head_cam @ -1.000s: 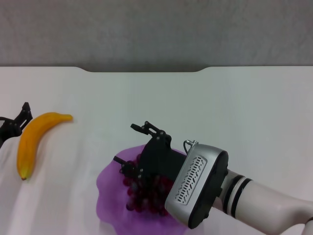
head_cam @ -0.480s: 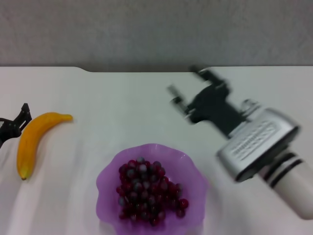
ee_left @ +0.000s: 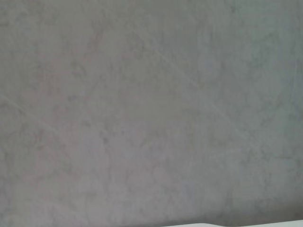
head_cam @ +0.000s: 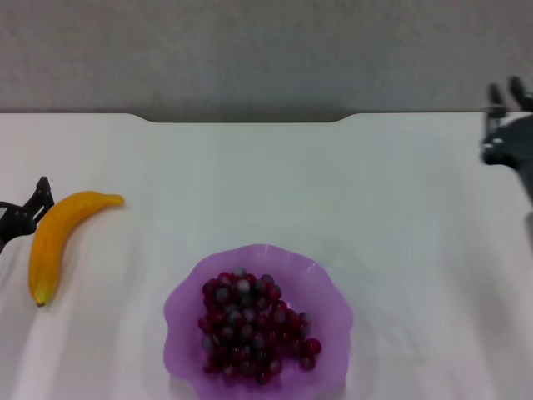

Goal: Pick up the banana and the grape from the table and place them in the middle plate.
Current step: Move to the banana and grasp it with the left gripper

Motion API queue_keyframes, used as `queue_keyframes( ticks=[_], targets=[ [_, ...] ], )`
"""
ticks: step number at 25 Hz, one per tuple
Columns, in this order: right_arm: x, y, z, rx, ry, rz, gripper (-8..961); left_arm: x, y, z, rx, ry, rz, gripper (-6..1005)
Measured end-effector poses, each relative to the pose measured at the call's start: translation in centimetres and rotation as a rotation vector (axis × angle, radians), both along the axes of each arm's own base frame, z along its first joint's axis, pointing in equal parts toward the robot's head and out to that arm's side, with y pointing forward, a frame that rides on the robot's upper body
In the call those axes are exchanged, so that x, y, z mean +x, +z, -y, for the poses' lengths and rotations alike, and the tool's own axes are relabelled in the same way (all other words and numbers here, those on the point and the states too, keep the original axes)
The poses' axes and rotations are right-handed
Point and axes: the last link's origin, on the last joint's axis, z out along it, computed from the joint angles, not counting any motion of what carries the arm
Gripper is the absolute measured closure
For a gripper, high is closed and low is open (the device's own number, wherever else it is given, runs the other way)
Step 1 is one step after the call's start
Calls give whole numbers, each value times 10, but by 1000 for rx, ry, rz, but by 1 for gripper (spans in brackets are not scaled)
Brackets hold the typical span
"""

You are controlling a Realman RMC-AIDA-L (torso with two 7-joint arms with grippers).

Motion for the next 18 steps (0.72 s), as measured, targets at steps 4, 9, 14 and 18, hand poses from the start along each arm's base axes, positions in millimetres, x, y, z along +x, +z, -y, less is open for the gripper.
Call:
queue_keyframes(
  ticks=[4, 9, 14, 18],
  targets=[
    [31, 22, 3, 63, -99, -51, 781, 0, 0, 0, -1, 1, 0, 103],
    [73, 40, 5, 65, -223, -140, 928, 0, 0, 0, 0, 0, 0, 103],
    [104, 40, 2, -55, -375, -145, 956, 1, 0, -2, -1, -3, -1, 103],
    [110, 38, -1, -105, -426, -144, 955, 1, 1, -2, 2, -1, 0, 104]
  ],
)
